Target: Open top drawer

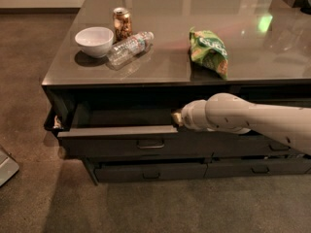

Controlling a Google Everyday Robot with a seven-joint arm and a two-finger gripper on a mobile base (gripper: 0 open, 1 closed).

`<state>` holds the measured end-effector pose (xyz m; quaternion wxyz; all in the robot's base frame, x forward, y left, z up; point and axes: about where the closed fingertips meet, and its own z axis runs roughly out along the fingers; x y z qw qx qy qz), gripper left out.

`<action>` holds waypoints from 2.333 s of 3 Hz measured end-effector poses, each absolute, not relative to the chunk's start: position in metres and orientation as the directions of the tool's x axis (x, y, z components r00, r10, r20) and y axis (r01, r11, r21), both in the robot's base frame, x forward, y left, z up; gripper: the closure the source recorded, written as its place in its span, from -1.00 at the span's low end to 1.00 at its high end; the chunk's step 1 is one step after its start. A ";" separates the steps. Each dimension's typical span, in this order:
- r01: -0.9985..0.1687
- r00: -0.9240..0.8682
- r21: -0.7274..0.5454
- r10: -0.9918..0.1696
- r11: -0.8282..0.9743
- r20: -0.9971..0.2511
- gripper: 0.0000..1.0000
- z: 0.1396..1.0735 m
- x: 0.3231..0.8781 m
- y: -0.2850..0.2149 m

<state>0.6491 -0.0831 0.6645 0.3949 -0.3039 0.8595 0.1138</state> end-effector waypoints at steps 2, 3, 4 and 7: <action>-0.744 -0.281 -0.223 -0.597 0.630 -0.751 0.16 0.656 0.636 -0.097; -0.753 -0.258 -0.242 -0.611 0.613 -0.748 -0.31 0.658 0.635 -0.099; -0.777 -0.172 -0.316 -0.666 0.545 -0.726 -0.77 0.659 0.633 -0.105; -0.831 0.089 -0.487 -0.800 0.269 -0.593 -1.00 0.682 0.626 -0.126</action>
Offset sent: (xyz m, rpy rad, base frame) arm -0.0340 -0.0406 -0.0148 -0.3136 -0.3807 0.5118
